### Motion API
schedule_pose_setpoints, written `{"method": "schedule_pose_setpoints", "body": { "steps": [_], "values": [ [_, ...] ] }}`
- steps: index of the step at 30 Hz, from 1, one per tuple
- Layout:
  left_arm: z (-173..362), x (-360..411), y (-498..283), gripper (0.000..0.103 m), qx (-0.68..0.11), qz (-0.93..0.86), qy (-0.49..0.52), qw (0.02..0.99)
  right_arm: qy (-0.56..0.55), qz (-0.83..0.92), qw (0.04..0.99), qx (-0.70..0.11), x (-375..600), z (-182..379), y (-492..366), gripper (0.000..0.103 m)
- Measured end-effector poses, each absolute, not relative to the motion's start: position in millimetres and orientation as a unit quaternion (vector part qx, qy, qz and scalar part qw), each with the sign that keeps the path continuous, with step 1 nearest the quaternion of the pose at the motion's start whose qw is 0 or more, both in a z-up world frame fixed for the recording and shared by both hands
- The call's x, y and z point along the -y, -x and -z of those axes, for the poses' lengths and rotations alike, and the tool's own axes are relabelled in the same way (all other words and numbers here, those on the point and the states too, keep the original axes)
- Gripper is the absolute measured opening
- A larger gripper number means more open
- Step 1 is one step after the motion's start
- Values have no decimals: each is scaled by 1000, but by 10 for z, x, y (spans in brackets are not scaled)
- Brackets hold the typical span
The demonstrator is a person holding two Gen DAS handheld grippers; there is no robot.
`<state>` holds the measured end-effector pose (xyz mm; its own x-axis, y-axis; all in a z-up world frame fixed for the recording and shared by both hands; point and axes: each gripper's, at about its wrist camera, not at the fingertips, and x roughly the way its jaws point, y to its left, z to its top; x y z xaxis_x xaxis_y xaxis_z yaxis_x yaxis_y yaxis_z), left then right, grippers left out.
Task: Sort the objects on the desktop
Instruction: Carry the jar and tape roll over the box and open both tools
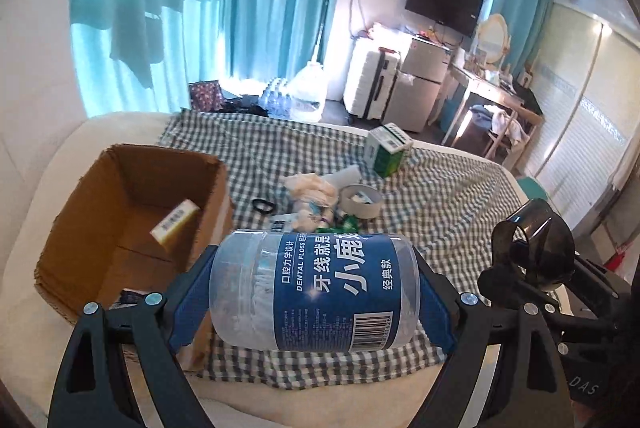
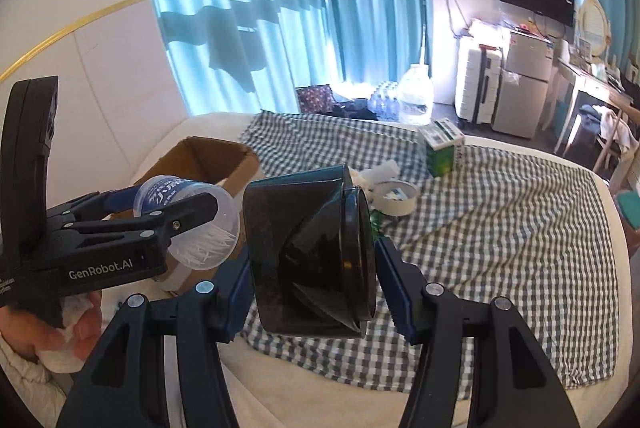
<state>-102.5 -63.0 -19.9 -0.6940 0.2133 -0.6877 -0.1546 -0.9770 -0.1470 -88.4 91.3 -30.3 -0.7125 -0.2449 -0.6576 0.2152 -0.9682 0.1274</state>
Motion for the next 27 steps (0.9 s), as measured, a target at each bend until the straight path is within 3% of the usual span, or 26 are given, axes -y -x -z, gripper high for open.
{"method": "schedule_pose_setpoints", "body": {
  "steps": [15, 27],
  "values": [
    [380, 1911, 1053, 89, 103, -913, 393, 24, -371, 906, 198, -40, 195, 412, 1107, 56],
    [744, 2468, 1224, 89, 121, -900, 417, -27, -397, 885, 240, -46, 742, 683, 1477, 57]
  ]
}}
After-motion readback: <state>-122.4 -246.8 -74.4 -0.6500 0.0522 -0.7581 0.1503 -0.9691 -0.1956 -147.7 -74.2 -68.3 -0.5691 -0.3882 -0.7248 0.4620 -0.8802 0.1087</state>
